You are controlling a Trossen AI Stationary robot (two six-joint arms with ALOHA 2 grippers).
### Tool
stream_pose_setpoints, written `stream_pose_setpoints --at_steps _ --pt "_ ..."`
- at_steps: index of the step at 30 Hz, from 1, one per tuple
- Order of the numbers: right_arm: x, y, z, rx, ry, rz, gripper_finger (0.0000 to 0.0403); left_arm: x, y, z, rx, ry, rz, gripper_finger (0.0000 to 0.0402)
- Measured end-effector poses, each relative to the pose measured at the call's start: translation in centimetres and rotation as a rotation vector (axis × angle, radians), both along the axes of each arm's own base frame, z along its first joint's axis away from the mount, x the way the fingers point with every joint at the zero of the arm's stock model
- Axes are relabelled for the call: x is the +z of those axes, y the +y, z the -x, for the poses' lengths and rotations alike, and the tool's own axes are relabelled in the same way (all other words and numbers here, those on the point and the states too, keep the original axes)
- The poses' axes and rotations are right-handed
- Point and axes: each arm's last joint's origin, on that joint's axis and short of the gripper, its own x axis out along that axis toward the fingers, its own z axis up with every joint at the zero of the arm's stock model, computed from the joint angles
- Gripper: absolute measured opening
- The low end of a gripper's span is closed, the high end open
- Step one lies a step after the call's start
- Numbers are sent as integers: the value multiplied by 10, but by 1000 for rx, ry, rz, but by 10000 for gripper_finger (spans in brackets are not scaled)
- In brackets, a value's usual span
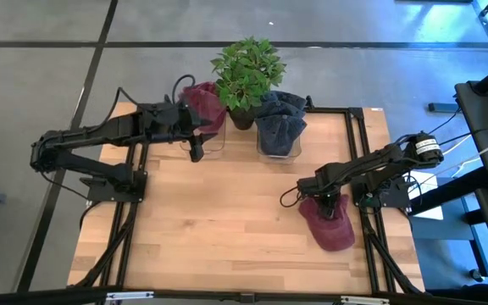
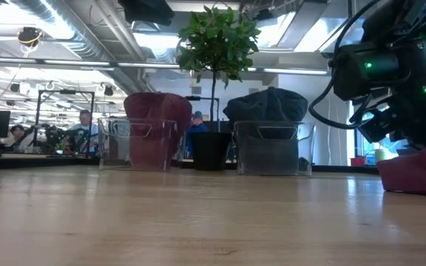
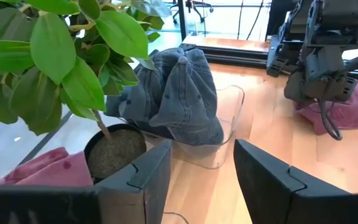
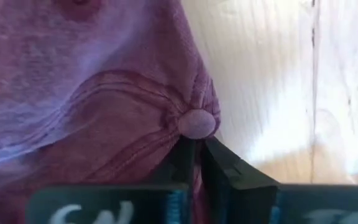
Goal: Pick & Place hat
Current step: Put the red cap into the left transparent bin
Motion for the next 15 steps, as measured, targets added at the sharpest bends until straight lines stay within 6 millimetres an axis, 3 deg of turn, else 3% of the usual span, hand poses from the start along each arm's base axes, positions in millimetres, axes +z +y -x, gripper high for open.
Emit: stream_pose_setpoints --at_steps 7,15 --pt "14 -1 -4 55 3 40 16 0 -5 -1 7 -29 68 168" --pt "76 2 -41 128 -207 48 10 3 -15 -8 -34 -97 137 169"
